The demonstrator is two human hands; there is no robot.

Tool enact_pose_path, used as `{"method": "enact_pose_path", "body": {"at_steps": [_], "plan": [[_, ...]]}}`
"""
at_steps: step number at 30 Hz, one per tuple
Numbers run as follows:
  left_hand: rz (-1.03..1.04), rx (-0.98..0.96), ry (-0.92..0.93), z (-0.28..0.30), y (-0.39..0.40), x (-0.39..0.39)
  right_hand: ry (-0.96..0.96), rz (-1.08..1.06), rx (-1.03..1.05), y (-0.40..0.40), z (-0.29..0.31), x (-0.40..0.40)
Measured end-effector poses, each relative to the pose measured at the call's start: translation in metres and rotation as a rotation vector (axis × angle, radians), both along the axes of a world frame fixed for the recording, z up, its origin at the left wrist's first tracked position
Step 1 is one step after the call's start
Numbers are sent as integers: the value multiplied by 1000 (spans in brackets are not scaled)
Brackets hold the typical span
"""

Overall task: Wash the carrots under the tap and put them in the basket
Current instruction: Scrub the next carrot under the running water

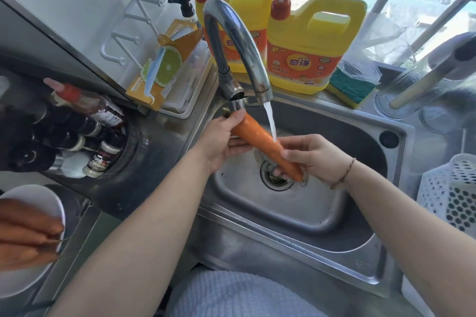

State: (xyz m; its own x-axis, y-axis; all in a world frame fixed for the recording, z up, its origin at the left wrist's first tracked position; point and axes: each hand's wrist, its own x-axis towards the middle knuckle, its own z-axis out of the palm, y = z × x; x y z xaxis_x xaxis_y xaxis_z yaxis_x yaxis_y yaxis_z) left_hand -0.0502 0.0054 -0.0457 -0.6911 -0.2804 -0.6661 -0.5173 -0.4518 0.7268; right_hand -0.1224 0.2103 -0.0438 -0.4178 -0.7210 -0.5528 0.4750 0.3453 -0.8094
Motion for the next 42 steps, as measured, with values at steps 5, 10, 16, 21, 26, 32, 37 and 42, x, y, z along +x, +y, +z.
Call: {"method": "enact_pose_path", "body": {"at_steps": [5, 10, 16, 21, 26, 32, 37, 42], "plan": [[81, 25, -25, 3, 0, 1, 154, -87, 147, -16, 8, 9], [66, -23, -28, 4, 11, -5, 144, -166, 254, -21, 8, 11], [154, -88, -42, 4, 13, -15, 100, -153, 232, -20, 13, 7], [170, -114, -53, 7, 14, -18, 124, -186, 297, -28, 16, 4], [192, -108, -83, 4, 7, -17, 103, -136, 257, -28, 18, 4], [173, -124, -95, 6, 2, -17, 82, -142, 253, -31, 13, 3], [168, -126, -112, 3, 4, -18, 46, -157, 261, -32, 11, 1], [142, -142, -115, 0, 4, -18, 56, -144, 281, -30, 10, 4]]}}
